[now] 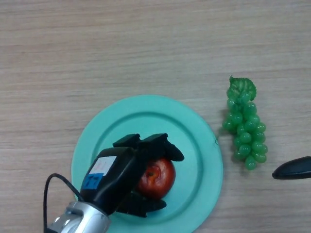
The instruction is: Pick up the red apple and place it on the plate
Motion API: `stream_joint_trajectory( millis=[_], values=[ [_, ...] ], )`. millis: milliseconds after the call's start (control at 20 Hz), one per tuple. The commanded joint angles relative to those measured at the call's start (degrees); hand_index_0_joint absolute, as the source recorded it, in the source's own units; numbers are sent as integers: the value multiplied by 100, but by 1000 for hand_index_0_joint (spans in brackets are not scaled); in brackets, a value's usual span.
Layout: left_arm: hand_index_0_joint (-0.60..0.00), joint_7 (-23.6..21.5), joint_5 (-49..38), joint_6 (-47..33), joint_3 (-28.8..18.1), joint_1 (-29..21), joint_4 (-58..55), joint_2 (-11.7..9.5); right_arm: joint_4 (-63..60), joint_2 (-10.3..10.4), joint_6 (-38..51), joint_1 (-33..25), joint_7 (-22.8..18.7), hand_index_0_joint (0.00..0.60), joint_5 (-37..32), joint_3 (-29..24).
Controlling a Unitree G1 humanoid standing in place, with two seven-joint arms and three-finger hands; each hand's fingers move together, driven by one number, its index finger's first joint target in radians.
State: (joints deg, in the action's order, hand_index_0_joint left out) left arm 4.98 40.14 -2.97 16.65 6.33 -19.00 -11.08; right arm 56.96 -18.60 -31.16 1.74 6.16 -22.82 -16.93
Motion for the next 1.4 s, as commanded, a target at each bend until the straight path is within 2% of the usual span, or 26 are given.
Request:
stream_joint_trajectory(
  millis=[50, 100, 150, 200, 250, 550, 650, 800, 850, 900, 1000, 1050, 1100, 1200, 1300, 1400],
  values=[
    [-500, -589, -169, -632, -470, -136, -212, -51, 304, -139, 958, -25, -99, 0, -239, -118],
    [-401, -601, -203, -643, -494, -151, -229, -48, 304, -152, 956, -28, -109, 0, -244, -111],
    [-250, -632, -244, -664, -543, -175, -248, -47, 304, -175, 959, -33, -130, 0, -242, -91],
    [-151, -688, -221, -709, -599, -194, -255, -58, 304, -194, 965, -34, -151, 0, -231, -55],
    [-1, -762, -158, -800, -737, -244, -272, -84, 304, -239, 961, -53, -194, 0, -198, 24],
    [0, -793, -365, -872, -947, -196, -416, -91, 304, -231, 850, -142, -222, 0, -90, 214],
    [0, -662, -589, -666, -1002, -151, -853, -65, 304, -191, 806, -192, -187, 0, -46, 241],
    [0, -474, -1229, -70, -1210, -233, -1728, -13, 304, -222, 707, -281, -188, 0, -63, 256],
    [0, -94, -1760, 658, -1378, -223, -2384, 3, 304, -239, 675, -320, -190, 0, -82, 264],
    [0, 31, -2177, 1202, -1627, -360, -2740, -15, 304, -259, 616, -378, -176, 0, -89, 255],
    [0, 283, -3271, 2282, -2448, -677, -3243, -158, 304, -282, 485, -497, -128, 0, -147, 178],
    [0, 255, -3984, 2647, -2945, -914, -3263, -230, 304, -236, 391, -587, -65, 0, -172, 111],
    [0, 117, -4648, 3054, -3279, -1113, -3272, -328, 301, -131, 301, -657, 32, 0, -149, 50],
    [0, -81, -5569, 3466, -3655, -1240, -3201, -591, 149, -97, 291, -816, 29, 0, -106, 60],
    [0, -223, -5951, 3227, -3875, -1220, -2976, -742, 8, -115, 343, -932, -11, 0, -144, 52],
    [0, -296, -6014, 2829, -3897, -1147, -2782, -827, -111, -197, 405, -1056, -69, 0, -208, 6]
  ],
)
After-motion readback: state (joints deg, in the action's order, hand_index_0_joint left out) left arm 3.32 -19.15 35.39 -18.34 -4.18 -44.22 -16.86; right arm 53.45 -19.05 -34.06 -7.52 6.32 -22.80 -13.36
